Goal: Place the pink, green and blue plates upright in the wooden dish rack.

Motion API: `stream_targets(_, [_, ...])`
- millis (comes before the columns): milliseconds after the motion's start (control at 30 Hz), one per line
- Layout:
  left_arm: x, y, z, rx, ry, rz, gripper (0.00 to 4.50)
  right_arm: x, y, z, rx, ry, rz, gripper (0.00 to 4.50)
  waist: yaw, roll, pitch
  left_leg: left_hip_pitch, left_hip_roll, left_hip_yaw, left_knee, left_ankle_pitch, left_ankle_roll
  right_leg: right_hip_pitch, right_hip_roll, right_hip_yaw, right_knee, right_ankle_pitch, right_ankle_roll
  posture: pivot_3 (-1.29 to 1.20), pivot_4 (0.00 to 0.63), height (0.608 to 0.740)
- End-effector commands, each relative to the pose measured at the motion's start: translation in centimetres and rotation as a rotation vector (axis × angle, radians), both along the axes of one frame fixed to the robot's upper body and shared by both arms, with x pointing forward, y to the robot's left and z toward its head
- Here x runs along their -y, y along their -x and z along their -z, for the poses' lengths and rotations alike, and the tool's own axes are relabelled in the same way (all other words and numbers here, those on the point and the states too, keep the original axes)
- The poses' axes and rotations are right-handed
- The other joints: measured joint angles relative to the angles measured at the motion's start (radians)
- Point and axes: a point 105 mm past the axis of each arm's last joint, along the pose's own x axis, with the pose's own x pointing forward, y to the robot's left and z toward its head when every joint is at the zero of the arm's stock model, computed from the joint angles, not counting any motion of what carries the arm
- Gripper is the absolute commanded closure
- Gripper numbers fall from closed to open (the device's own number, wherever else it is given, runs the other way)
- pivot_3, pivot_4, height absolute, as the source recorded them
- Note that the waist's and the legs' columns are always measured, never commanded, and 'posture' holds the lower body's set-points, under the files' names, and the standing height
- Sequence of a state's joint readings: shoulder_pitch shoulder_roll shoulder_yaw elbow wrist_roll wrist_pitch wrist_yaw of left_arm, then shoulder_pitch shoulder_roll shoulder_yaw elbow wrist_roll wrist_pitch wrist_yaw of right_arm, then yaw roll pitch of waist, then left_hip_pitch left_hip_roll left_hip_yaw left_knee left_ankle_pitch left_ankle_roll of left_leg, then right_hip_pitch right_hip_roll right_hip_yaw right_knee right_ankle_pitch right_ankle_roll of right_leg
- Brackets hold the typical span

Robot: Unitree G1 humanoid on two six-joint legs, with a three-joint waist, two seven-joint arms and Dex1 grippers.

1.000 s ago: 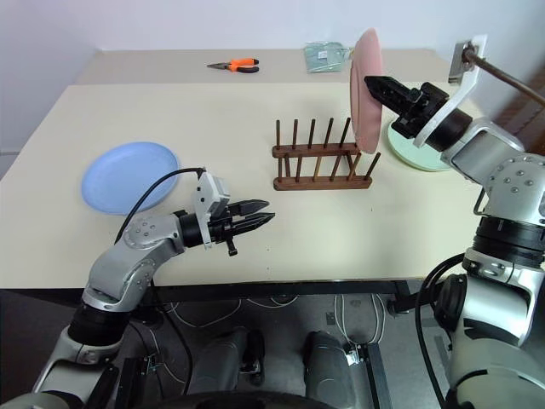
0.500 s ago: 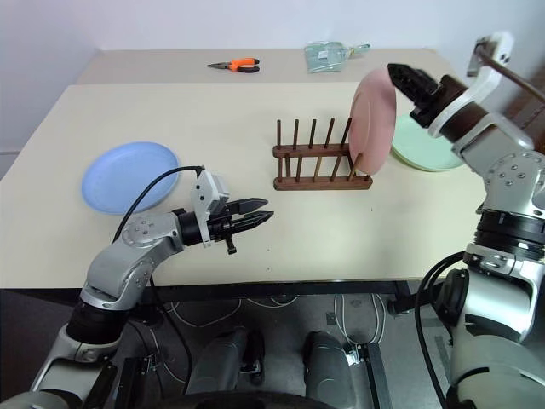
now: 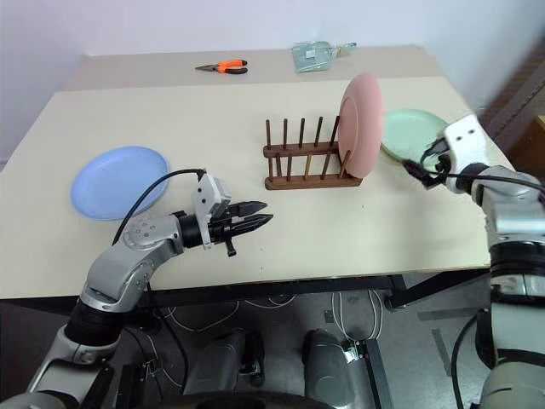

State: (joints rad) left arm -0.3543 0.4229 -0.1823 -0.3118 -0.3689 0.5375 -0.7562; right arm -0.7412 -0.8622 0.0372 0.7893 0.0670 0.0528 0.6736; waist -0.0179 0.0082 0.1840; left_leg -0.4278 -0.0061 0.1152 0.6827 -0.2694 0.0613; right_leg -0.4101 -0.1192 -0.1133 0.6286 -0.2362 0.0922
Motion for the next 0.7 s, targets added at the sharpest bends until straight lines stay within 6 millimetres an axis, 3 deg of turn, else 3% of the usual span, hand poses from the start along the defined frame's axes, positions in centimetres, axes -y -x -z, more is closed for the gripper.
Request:
stream_targets(33, [0.2, 0.1, -0.9, 0.042, 0.003, 0.011, 3.22, 0.1, -1.4, 0.3, -0.006, 0.184, -0.010, 0.04, -0.001, 0.000, 0.000, 0.000, 0.000, 0.000, 0.000, 0.000, 0.000, 0.000, 0.000, 0.000, 0.000, 0.000, 0.000, 0.00, 0.150, 0.740])
stream_targets(200, [0.2, 0.1, -0.8, 0.046, 0.001, 0.009, 3.22, -0.2, -2.5, 1.5, -0.042, 0.241, 0.025, 0.04, 0.004, 0.000, 0.000, 0.000, 0.001, 0.000, 0.000, 0.000, -0.001, 0.001, 0.000, 0.000, -0.001, 0.000, 0.000, 0.00, 0.150, 0.740])
stream_targets(300, [0.2, 0.2, -0.8, 0.047, 0.000, 0.002, 3.22, -0.1, -2.7, 2.0, -0.045, 0.285, 0.053, 1.28, 0.004, 0.000, 0.000, 0.000, 0.001, 0.000, 0.000, 0.000, -0.001, 0.002, 0.000, 0.000, -0.001, 0.000, 0.000, 0.00, 0.150, 0.740])
stream_targets(500, [-0.2, 0.4, -0.6, 0.044, -0.005, -0.015, 3.22, 0.5, -2.6, 2.1, -0.021, 0.339, 0.087, 4.35, -0.002, 0.000, 0.000, 0.000, 0.001, -0.001, 0.000, 0.001, -0.002, 0.002, 0.000, 0.000, -0.001, 0.000, 0.000, 0.00, 0.150, 0.740])
stream_targets(700, [-0.1, 0.5, -0.5, 0.039, -0.007, -0.006, 3.22, 1.3, -2.3, 1.3, 0.045, 0.329, 0.105, 4.46, -0.001, 0.000, 0.000, 0.001, 0.001, -0.001, -0.001, 0.001, -0.003, 0.002, 0.001, 0.000, -0.001, 0.000, 0.000, 0.00, 0.150, 0.740])
